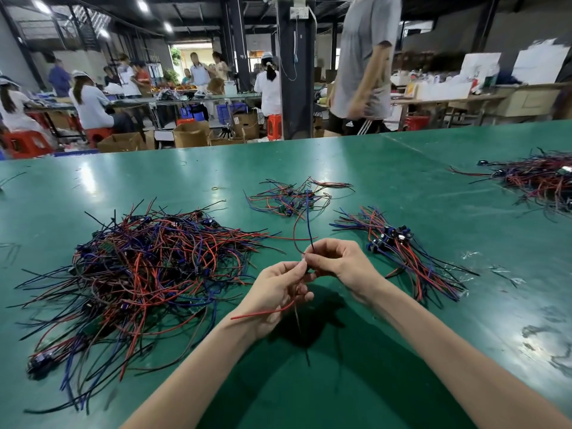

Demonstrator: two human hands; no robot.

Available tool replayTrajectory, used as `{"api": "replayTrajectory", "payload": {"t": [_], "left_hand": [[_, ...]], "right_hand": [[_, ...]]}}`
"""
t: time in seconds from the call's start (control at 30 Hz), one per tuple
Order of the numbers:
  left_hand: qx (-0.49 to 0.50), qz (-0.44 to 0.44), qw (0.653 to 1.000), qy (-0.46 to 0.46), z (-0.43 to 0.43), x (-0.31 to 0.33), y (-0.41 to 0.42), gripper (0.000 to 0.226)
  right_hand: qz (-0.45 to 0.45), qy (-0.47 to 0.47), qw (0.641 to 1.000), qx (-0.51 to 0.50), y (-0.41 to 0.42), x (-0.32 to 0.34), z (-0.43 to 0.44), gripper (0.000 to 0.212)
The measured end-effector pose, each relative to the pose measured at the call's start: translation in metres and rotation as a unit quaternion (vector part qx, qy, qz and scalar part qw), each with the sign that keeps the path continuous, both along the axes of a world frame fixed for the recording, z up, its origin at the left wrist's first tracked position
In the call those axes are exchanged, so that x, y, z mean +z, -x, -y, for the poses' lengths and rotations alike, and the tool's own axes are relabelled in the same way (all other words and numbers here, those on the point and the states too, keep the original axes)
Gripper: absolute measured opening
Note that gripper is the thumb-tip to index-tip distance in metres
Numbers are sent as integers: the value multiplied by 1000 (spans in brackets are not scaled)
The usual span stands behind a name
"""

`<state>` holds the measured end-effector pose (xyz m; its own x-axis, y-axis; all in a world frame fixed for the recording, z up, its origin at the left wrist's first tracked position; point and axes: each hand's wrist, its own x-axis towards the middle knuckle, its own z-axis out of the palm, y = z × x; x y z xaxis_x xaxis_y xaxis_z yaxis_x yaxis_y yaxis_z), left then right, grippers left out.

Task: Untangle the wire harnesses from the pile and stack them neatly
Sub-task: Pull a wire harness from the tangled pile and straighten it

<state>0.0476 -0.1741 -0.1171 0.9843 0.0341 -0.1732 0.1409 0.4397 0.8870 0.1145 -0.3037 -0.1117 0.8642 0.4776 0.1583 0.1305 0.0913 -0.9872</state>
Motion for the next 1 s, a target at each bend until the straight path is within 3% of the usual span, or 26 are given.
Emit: {"api": "replayTrajectory", "payload": {"t": [0.23, 0.53, 0.7, 0.87, 1.0], "left_hand": [[-25, 13, 999, 18, 0, -2, 4, 4], [-33, 28, 999, -29, 8, -1, 8, 8], [16, 37, 985, -165, 1, -5, 3, 16], [29, 36, 990, -131, -2, -5, 2, 16], [59, 40, 990, -120, -3, -8, 2, 18]], "right_hand": [[-90, -38, 994, -41, -3, 2, -2, 10], [-167, -41, 985, 17, -3, 2, 1, 10], [-169, -61, 984, 17, -4, 0, 2, 10], [-176, -62, 982, 5, -3, -2, 1, 6], [-191, -45, 979, 60, 0, 1, 2, 20]]}}
